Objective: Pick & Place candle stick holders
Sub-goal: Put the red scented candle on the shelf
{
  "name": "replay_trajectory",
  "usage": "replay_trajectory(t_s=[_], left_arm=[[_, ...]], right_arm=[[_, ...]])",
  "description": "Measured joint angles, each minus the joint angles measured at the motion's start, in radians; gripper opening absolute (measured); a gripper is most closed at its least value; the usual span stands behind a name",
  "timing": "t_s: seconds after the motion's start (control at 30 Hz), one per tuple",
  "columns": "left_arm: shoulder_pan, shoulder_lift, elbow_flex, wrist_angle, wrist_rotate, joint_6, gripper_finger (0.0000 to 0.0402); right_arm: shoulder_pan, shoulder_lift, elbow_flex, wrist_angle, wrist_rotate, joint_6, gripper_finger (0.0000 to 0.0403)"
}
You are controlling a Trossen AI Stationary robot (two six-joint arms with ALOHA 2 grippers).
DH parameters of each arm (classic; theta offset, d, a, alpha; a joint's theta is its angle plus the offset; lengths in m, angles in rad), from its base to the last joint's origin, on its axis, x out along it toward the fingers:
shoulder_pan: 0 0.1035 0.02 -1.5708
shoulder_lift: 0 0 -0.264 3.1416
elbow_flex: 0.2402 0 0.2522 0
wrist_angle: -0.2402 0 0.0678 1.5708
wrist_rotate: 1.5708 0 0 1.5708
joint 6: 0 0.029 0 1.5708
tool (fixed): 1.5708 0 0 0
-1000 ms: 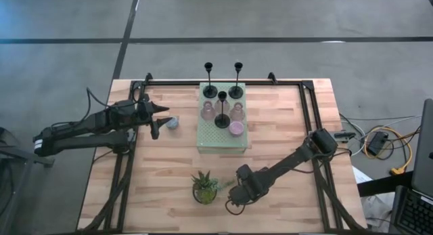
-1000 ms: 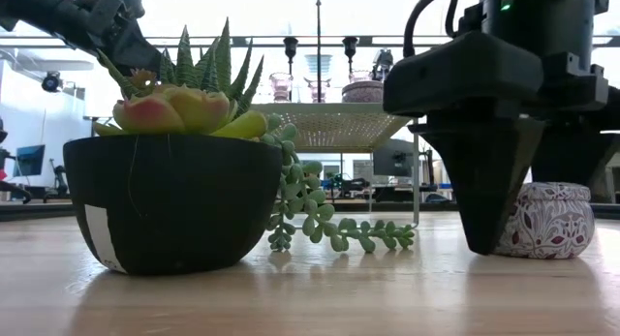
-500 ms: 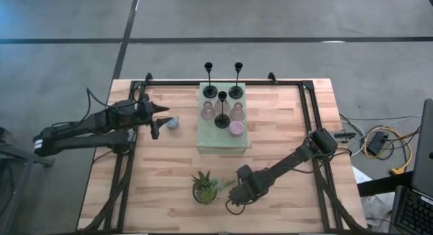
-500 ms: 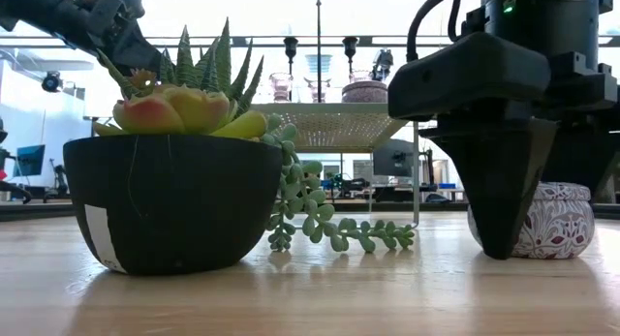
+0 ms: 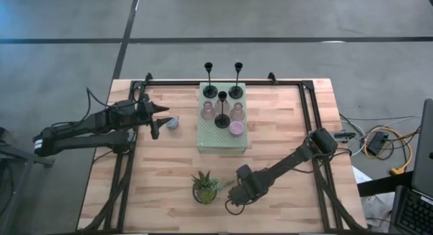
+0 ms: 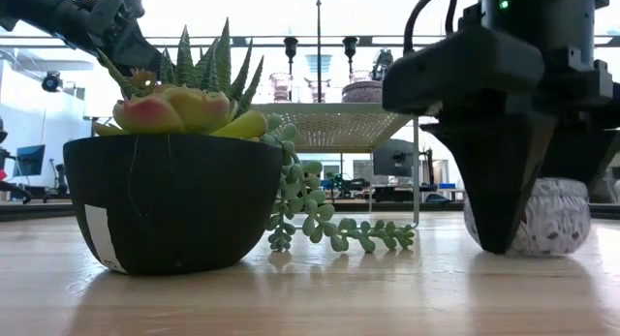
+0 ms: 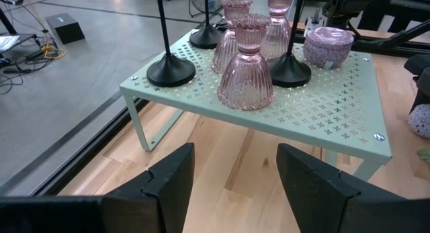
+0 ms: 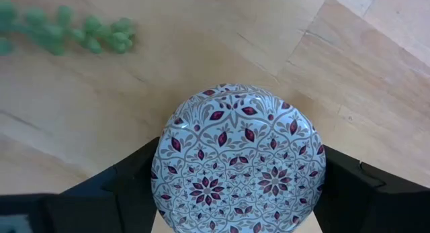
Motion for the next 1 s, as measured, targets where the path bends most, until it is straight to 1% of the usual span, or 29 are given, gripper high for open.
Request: replay_trajectory(t_s=[0.3, 0.47, 0.67, 0.87, 1.0], left_arm=[[0.0, 0.0, 0.0, 0.0, 0.0, 0.0, 0.0216], [0.0, 0.0, 0.0, 0.0, 0.0, 0.0, 0.0216], [0.0, 0.0, 0.0, 0.0, 0.0, 0.0, 0.0216], [0.0, 0.0, 0.0, 0.0, 0.0, 0.0, 0.0216], [0.0, 0.0, 0.0, 0.0, 0.0, 0.0, 0.0216]], right_arm=[[-0.017, -0.079, 0.069, -0.06, 0.014, -0.011, 0.0287], [-0.061, -0.132, 0.111, -0.067, 0.019, -0.086, 0.0287], [-0.151, -0.166, 0.17, -0.073, 0.024, -0.249, 0.0287], [-0.238, -0.159, 0.288, -0.156, 0.025, -0.452, 0.0287], [-0.288, -0.158, 0.354, -0.203, 0.047, -0.533, 0.0287]])
